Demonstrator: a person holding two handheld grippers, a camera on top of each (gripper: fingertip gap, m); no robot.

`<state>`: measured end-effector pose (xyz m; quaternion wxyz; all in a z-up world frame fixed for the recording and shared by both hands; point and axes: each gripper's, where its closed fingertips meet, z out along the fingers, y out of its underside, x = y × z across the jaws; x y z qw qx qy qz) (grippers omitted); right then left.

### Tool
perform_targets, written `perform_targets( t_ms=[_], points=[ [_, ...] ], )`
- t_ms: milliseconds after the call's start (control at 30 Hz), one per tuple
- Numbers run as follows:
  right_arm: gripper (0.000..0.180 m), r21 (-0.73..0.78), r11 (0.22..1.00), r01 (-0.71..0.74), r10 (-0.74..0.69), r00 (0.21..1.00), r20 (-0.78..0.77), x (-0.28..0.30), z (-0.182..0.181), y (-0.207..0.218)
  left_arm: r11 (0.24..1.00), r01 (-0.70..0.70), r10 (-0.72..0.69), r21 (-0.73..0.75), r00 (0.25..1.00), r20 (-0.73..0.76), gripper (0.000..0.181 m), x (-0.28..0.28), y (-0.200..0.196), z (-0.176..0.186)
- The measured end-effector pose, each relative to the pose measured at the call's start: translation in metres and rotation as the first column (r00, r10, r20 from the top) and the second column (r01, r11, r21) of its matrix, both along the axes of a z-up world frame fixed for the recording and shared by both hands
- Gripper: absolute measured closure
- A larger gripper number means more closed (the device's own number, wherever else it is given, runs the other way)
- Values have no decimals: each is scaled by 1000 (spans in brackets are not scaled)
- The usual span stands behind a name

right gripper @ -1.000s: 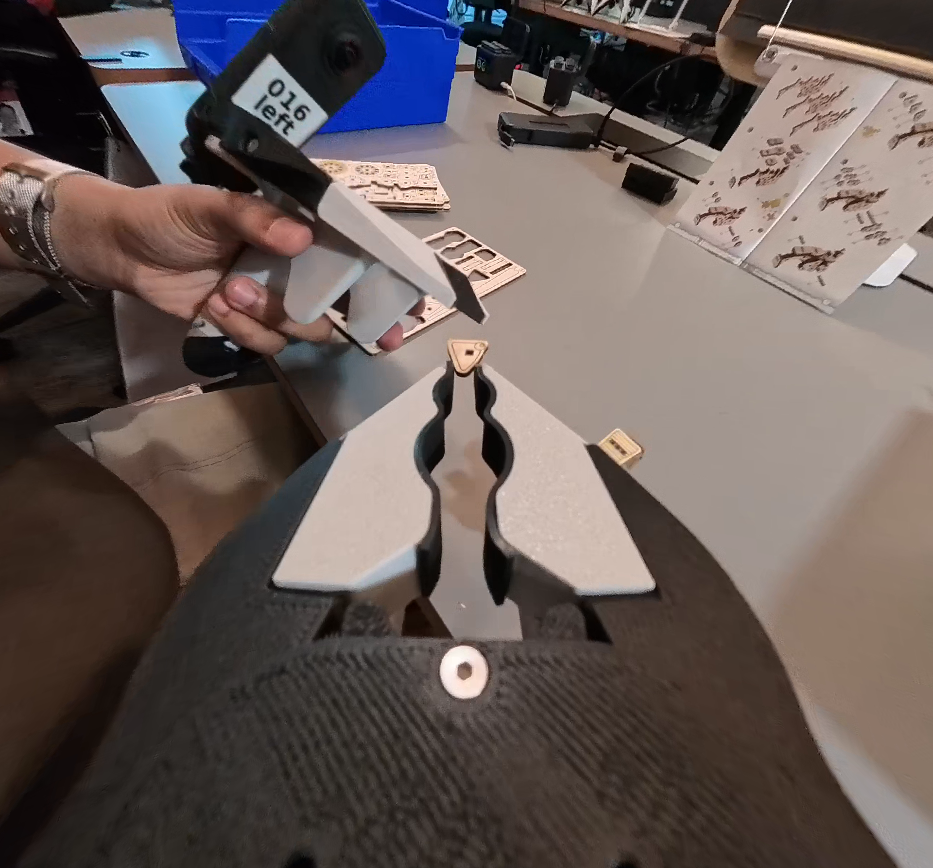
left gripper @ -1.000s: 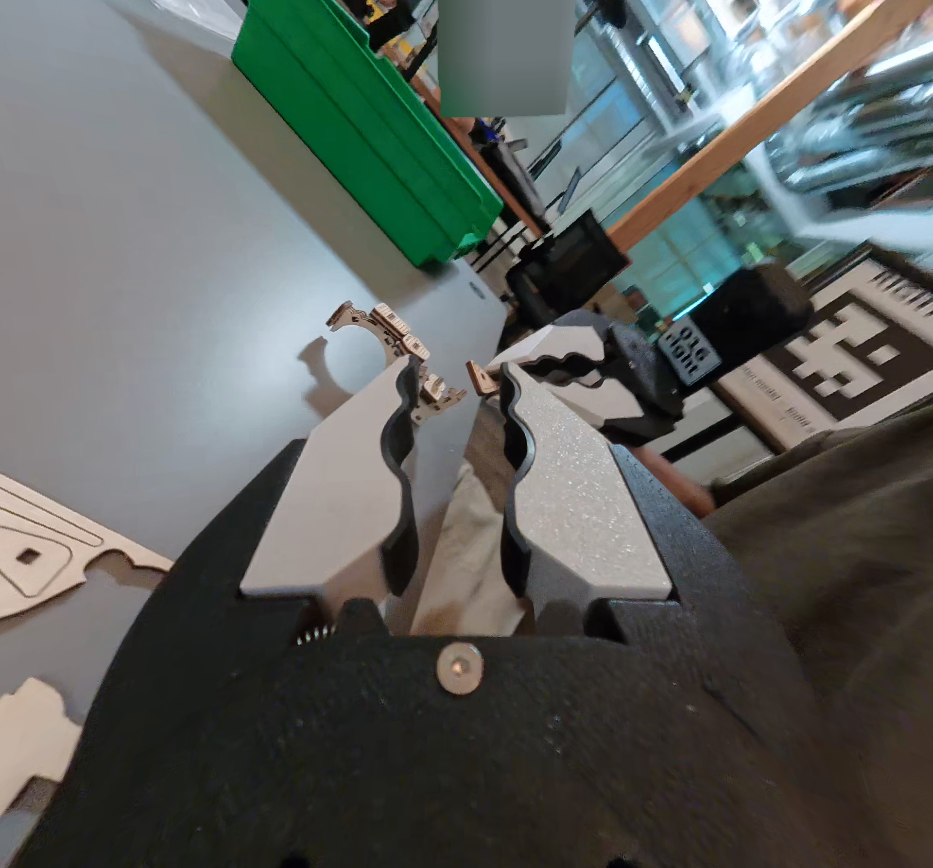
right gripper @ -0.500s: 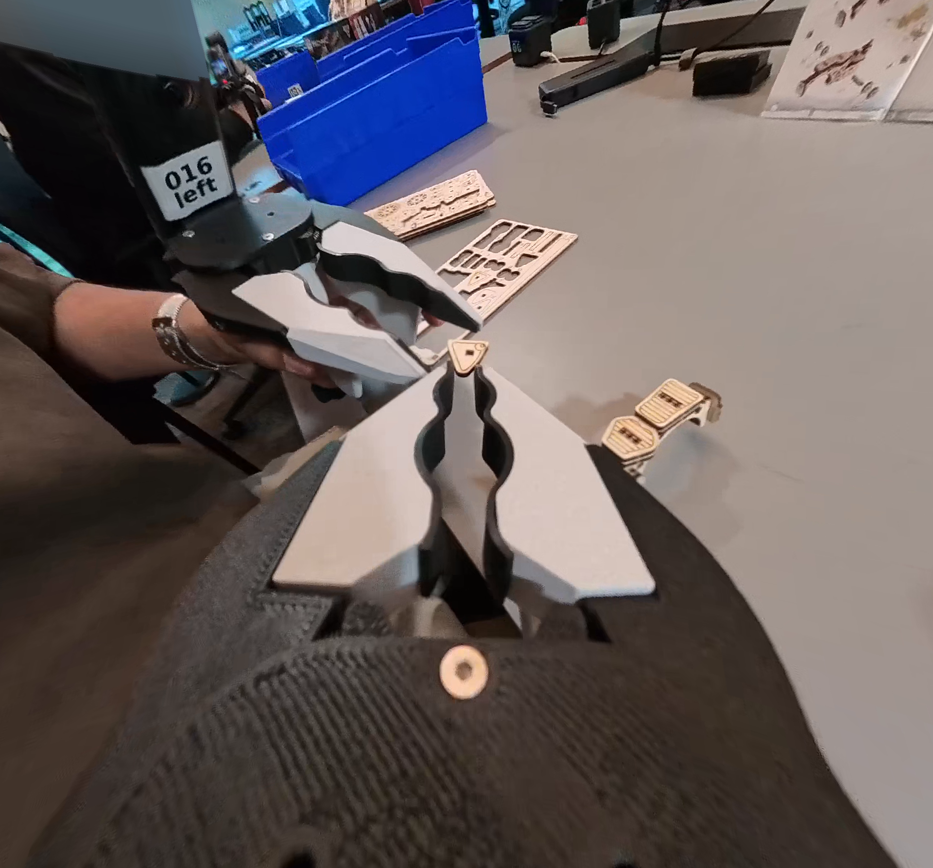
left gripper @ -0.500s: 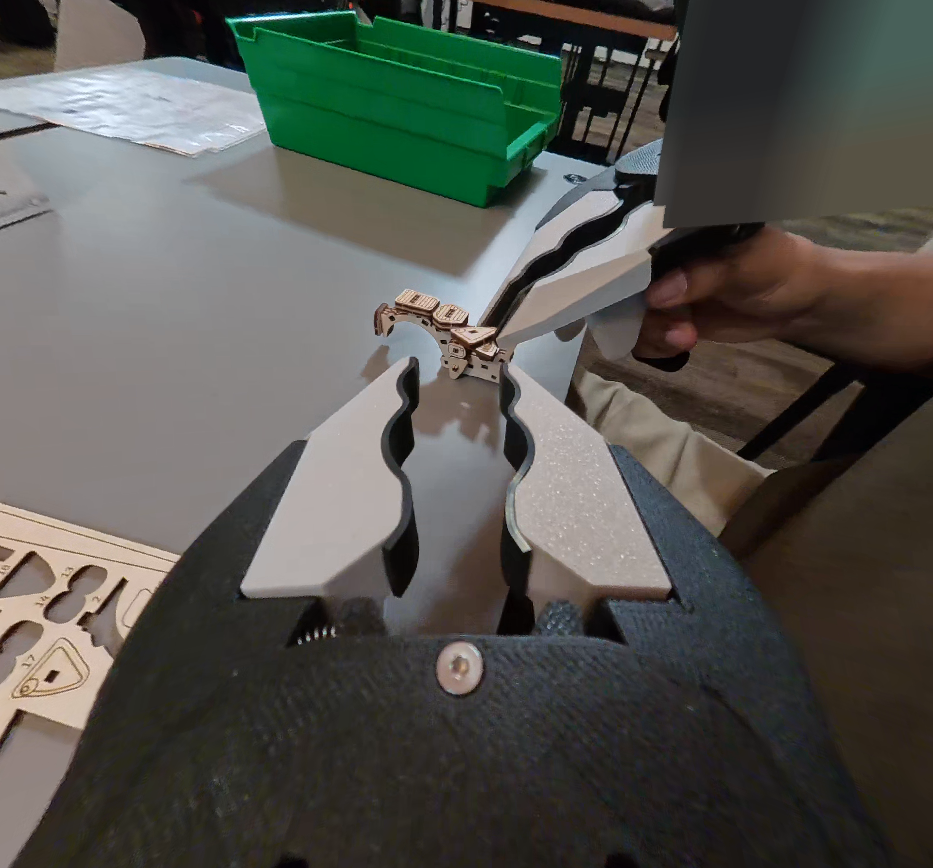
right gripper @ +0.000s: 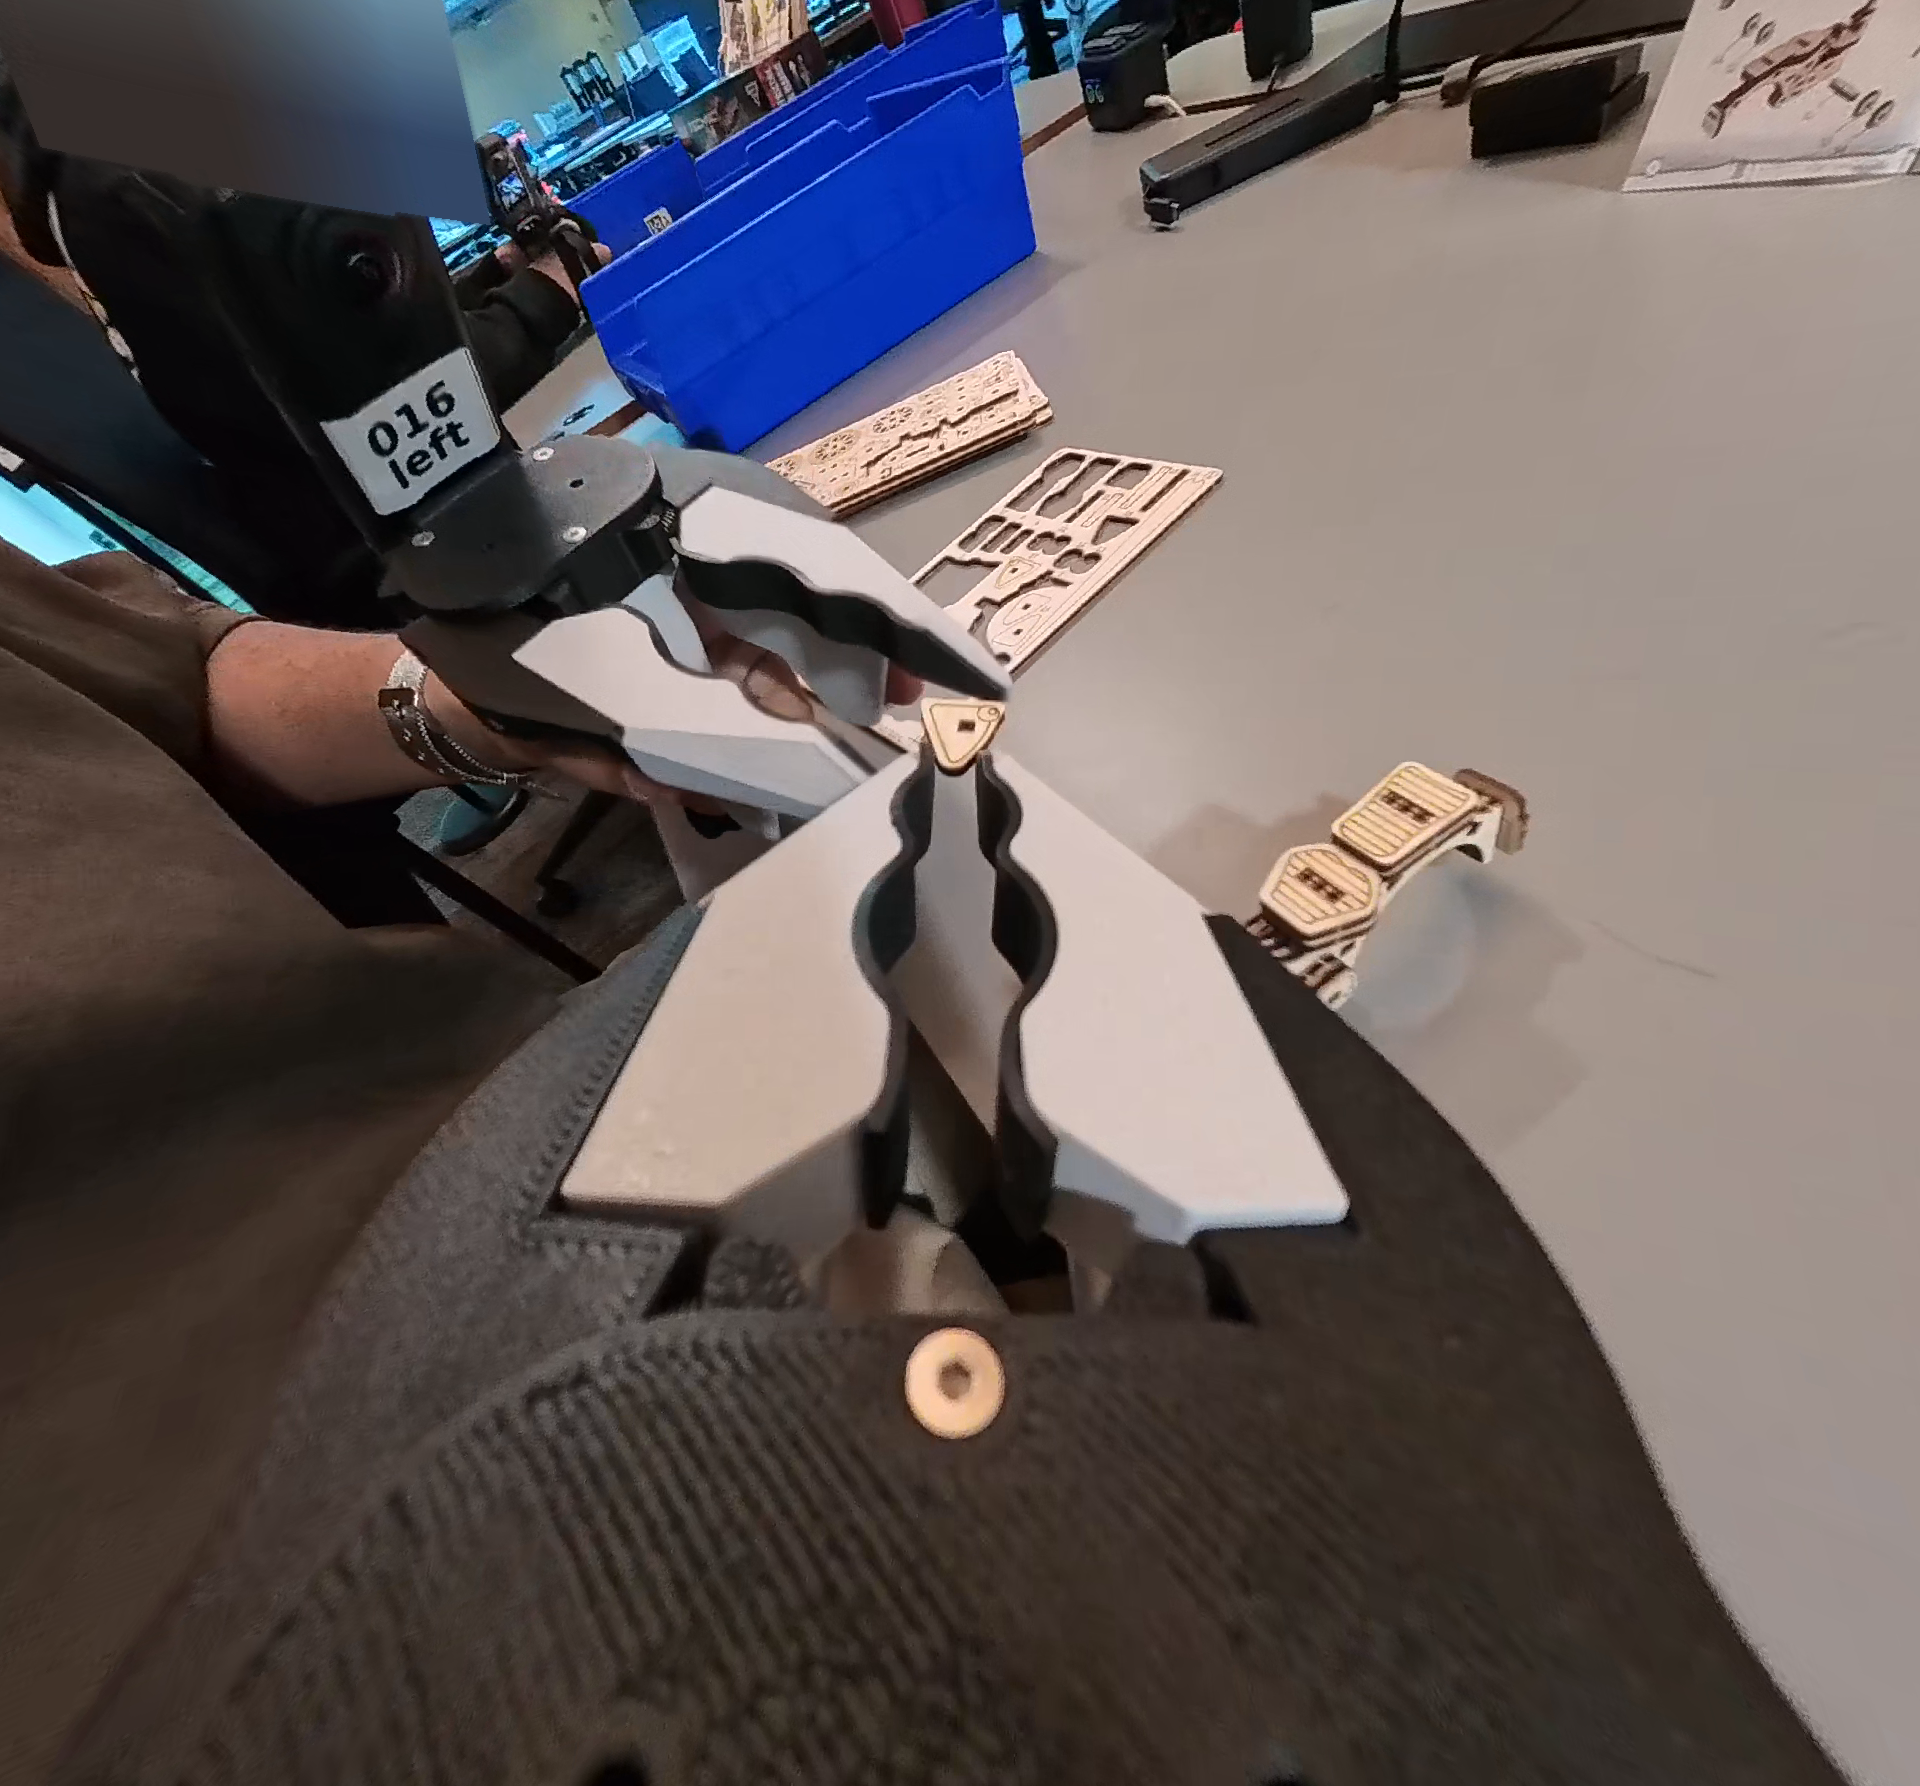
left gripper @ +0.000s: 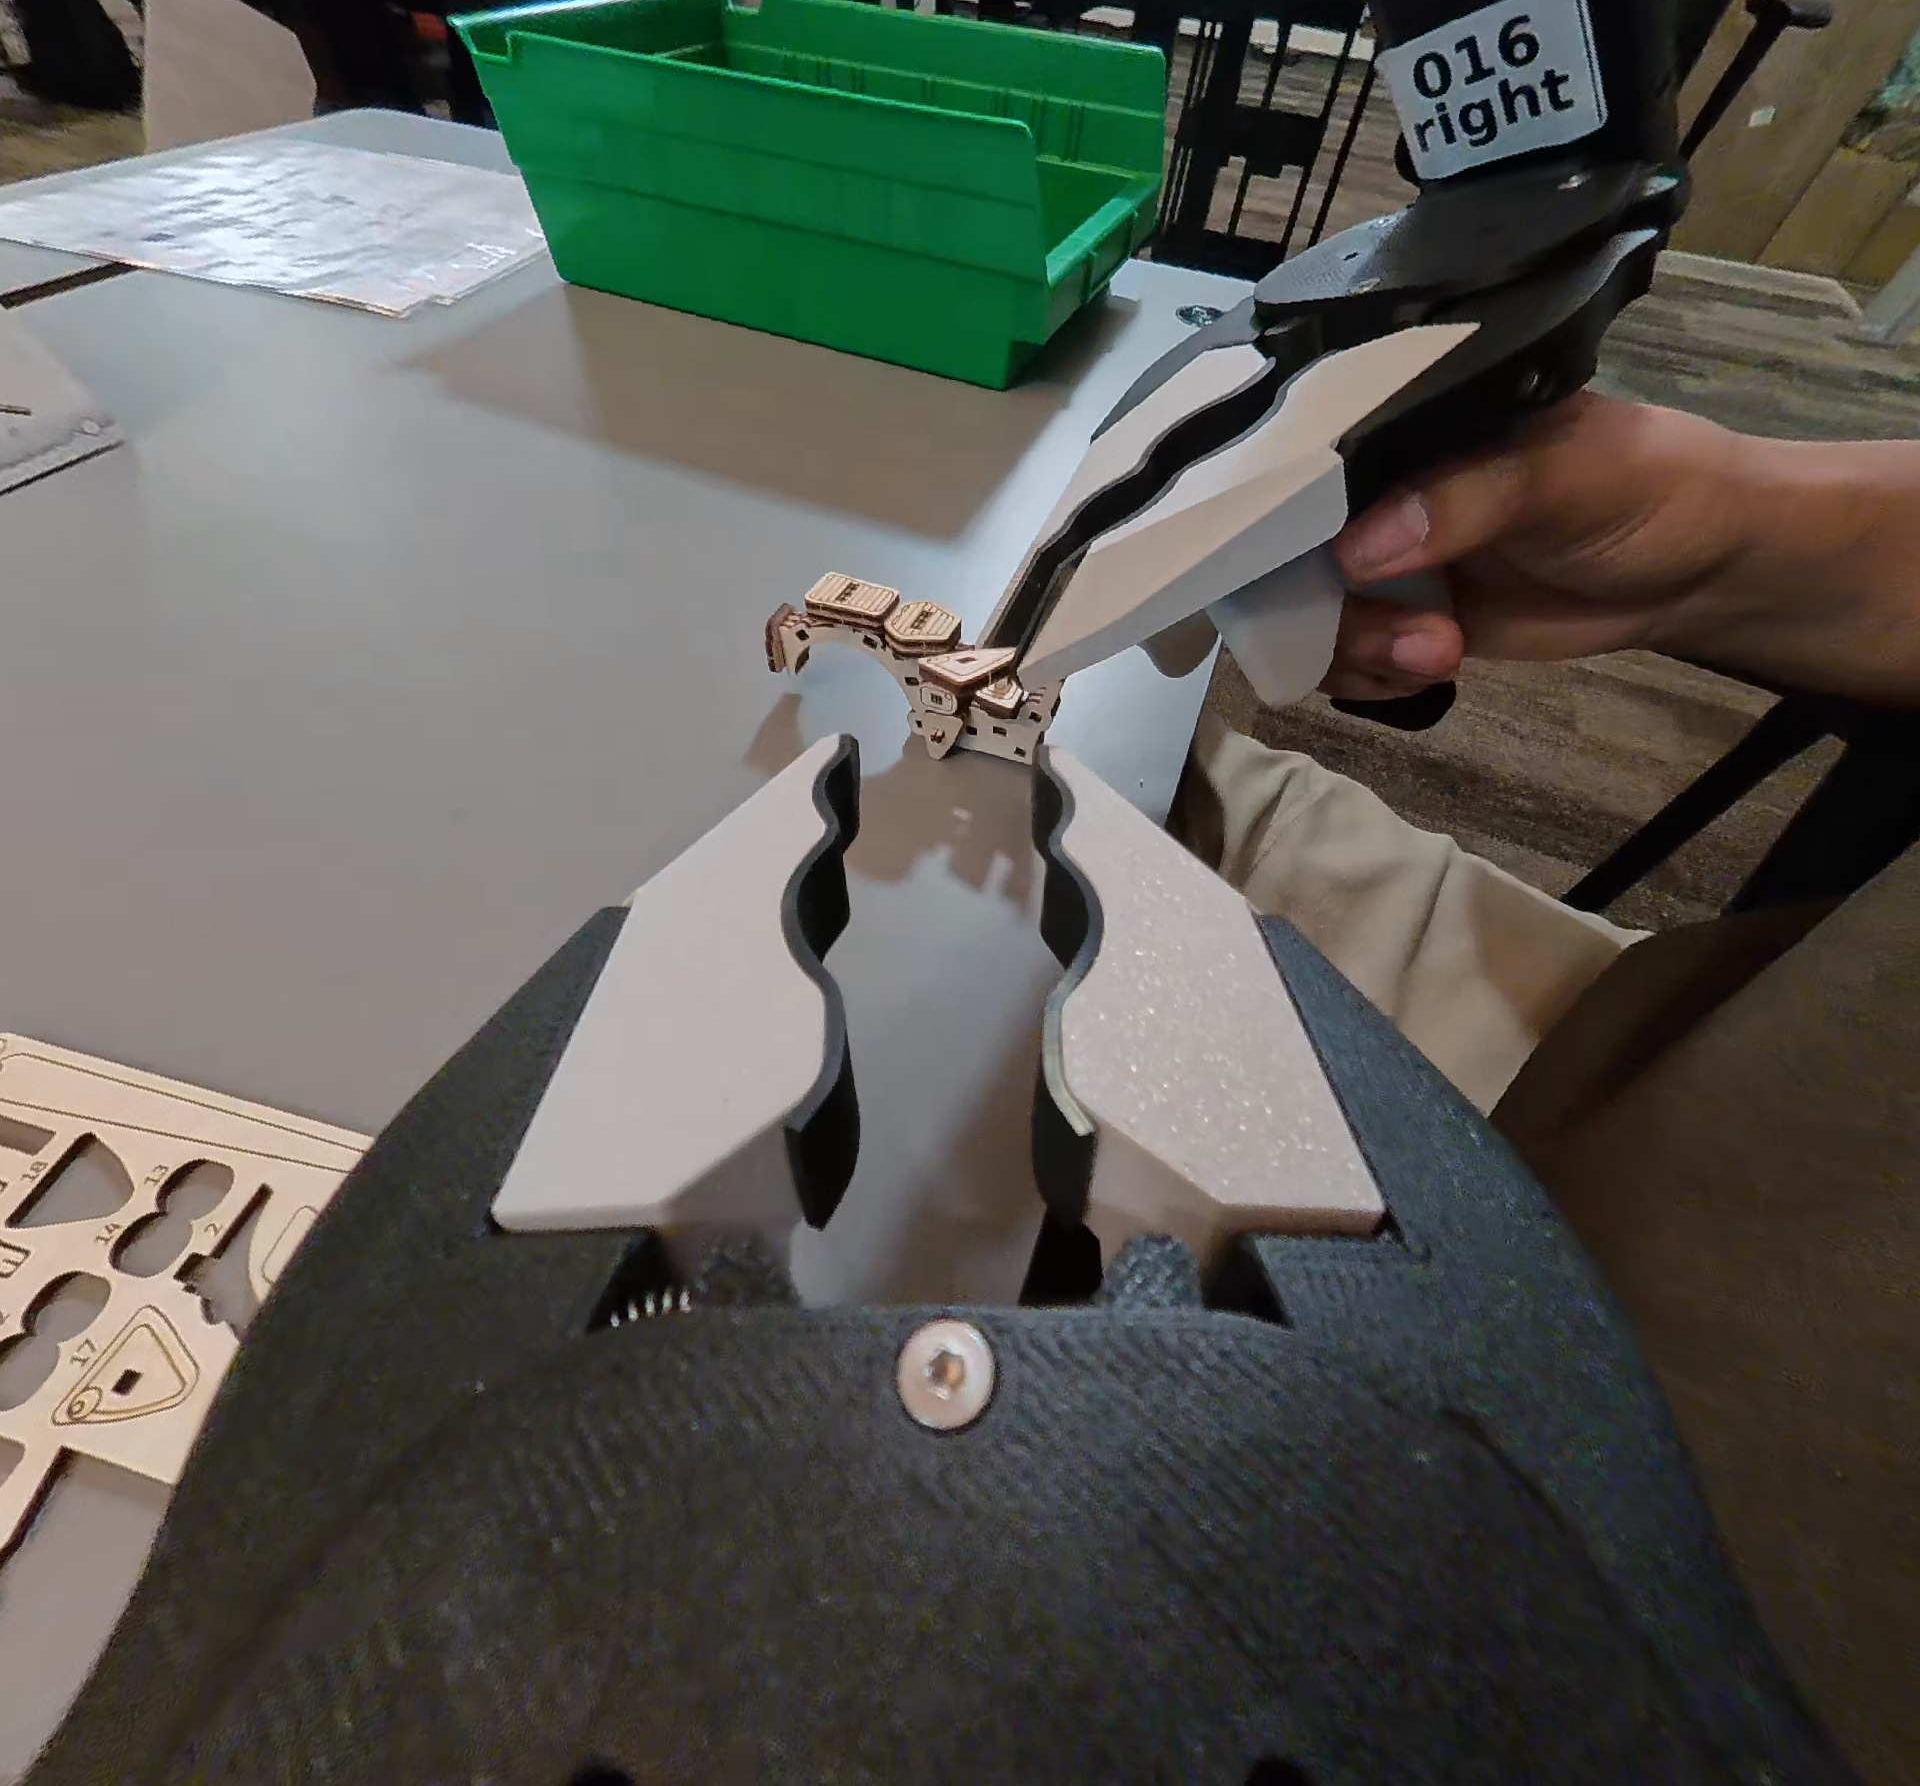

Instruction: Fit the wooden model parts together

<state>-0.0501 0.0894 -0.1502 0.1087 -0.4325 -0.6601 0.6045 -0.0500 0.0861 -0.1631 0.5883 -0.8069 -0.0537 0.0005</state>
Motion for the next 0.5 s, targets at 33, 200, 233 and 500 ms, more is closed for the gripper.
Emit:
perform_targets(
  t_ms=[33,200,233,500],
  points=[
    [173,-4,1000,-1,1,1000,2,0,0,0,1000,1,-1,-4,1000,0,150,1,0,-1],
    [173,-14,1000,-3,3,1000,5,0,1,0,1000,-2,2,-5,1000,-8,149,1,1,-1],
    [173,-14,1000,-3,3,1000,6,1,1,0,1000,-3,3,-5,1000,-7,149,1,0,-1],
    [173,-8,1000,-9,9,1000,9,1,0,-2,1000,-12,12,6,1000,5,148,-1,0,0]
  ],
)
